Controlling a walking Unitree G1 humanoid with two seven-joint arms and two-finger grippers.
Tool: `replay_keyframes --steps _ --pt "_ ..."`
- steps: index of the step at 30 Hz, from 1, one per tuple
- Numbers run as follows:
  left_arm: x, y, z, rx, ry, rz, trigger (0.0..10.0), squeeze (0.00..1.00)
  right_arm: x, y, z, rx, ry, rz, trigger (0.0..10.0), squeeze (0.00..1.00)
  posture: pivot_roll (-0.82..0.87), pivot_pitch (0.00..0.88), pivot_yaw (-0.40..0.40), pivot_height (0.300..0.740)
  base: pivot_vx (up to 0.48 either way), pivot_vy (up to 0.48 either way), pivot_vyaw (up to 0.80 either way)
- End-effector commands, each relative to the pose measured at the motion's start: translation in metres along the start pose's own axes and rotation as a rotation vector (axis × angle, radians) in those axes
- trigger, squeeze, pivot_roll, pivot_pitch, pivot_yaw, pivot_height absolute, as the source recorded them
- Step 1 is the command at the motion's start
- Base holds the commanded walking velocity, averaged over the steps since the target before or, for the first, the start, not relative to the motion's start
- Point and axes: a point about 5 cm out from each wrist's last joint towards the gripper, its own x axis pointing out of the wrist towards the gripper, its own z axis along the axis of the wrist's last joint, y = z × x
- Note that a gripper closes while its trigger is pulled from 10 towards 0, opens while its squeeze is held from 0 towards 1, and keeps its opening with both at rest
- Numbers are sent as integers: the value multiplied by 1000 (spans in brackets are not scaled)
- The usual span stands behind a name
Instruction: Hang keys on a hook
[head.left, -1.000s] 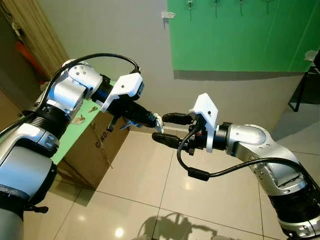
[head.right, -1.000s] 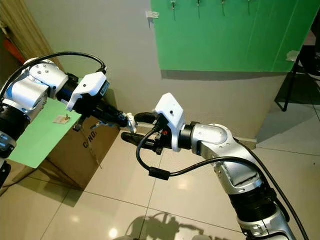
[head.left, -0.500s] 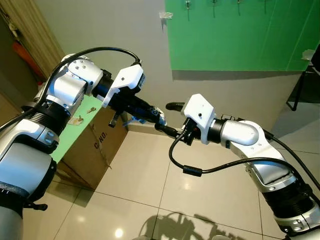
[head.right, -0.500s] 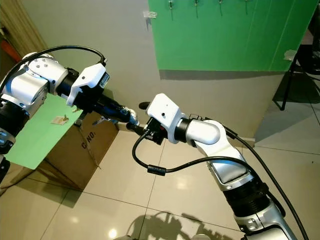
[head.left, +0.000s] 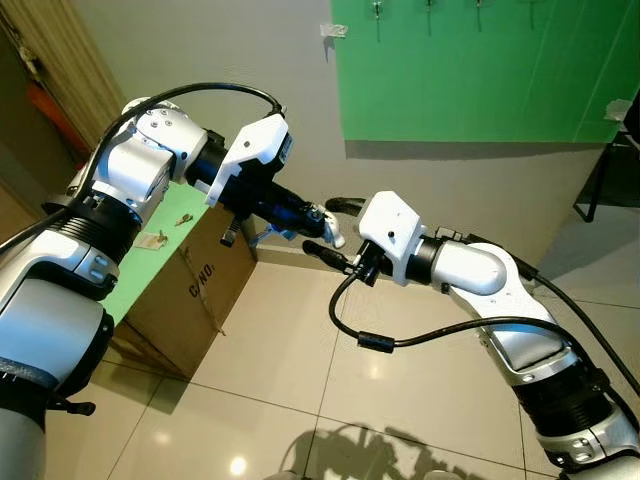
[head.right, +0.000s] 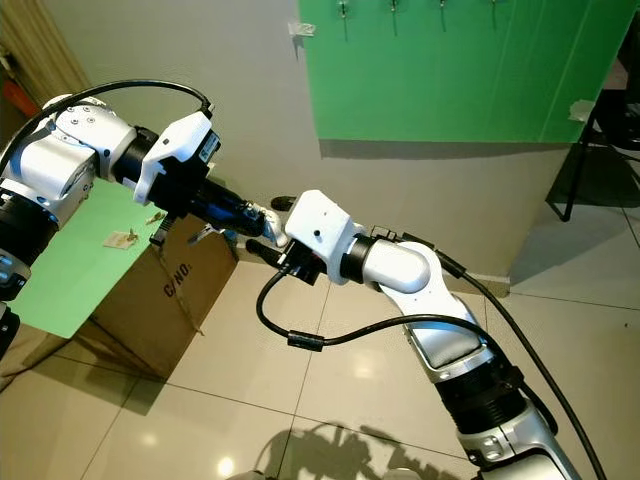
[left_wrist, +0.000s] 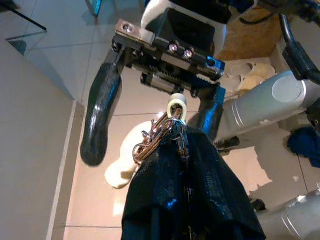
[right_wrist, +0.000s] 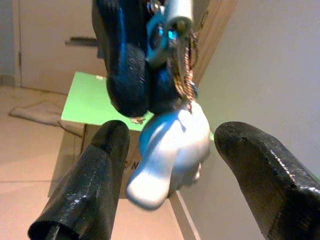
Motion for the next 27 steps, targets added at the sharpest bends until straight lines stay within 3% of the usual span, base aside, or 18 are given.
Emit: replay_keyframes --steps 1,2,3,8,27 --pt "-4 0 6 14 -1 1 0 0 2 0 4 76 -48 -13 706 0 -256 1 190 740 0 0 0" --pt "-4 0 6 14 -1 1 0 0 2 0 4 76 -48 -13 706 0 -256 1 190 740 0 0 0" --pt "-4 0 6 14 -5 0 0 0 2 0 6 110 -66 -9 0 0 -255 2 189 740 0 0 0" --pt "-3 -1 7 12 -15 -9 0 0 5 3 14 161 -108 1 0 0 -254 6 189 740 0 0 0" --pt "-4 -3 -1 4 22 -5 0 0 -1 8 11 167 -98 33 0 0 -253 12 185 740 0 0 0"
